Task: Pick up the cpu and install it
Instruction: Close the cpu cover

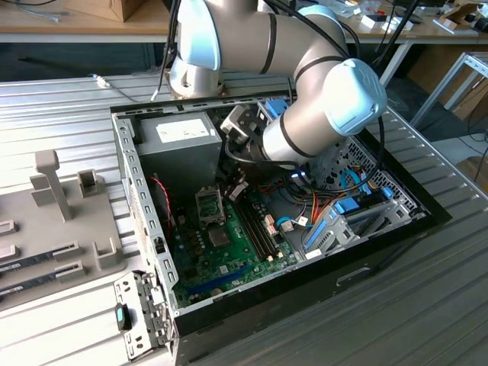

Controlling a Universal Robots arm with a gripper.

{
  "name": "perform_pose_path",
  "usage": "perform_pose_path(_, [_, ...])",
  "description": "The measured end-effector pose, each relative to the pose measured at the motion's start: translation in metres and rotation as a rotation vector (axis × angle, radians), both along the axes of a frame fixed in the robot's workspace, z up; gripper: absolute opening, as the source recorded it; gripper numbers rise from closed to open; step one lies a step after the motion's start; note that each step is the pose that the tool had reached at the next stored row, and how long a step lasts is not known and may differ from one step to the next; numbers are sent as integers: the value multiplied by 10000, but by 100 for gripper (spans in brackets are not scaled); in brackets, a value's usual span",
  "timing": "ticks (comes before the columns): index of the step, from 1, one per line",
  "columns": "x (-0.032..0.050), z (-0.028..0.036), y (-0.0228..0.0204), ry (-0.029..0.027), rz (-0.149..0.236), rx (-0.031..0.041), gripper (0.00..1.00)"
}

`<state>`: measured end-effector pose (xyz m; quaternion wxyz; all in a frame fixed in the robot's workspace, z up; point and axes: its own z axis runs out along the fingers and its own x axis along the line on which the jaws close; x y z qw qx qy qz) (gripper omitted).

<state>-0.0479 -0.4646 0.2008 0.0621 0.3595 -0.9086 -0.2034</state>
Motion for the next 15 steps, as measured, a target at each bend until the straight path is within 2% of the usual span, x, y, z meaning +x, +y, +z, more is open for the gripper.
perform_pose_path(7, [-5, 60, -3, -1, 13, 34, 11])
perform_pose_path(15, [-8, 137, -5, -1, 19, 40, 11])
